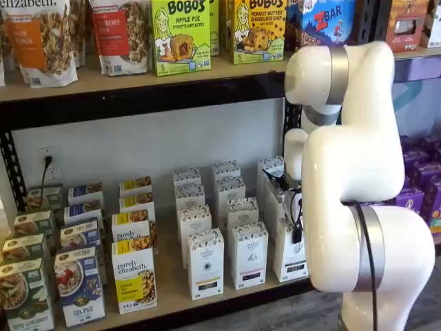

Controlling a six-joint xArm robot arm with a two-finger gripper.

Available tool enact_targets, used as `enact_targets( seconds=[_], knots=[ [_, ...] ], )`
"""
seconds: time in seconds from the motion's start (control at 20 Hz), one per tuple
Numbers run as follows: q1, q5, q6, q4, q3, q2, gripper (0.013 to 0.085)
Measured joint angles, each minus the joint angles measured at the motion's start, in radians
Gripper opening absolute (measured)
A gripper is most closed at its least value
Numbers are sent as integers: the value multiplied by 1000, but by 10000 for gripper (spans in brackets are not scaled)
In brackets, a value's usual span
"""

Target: Pick up the white box with a green strip in the middle, on the bottom shelf, the sixth box from the left

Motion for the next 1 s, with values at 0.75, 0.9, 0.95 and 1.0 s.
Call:
enact_targets(
  seconds=[0.75, 0.9, 0.95, 1.0],
  knots=[
    [60, -78, 52, 13, 528, -461, 530],
    [86, -19, 103, -17, 595, -554, 530],
    [95, -2, 112, -17, 620, -587, 530],
    [105, 14, 124, -19, 650, -628, 530]
  ],
)
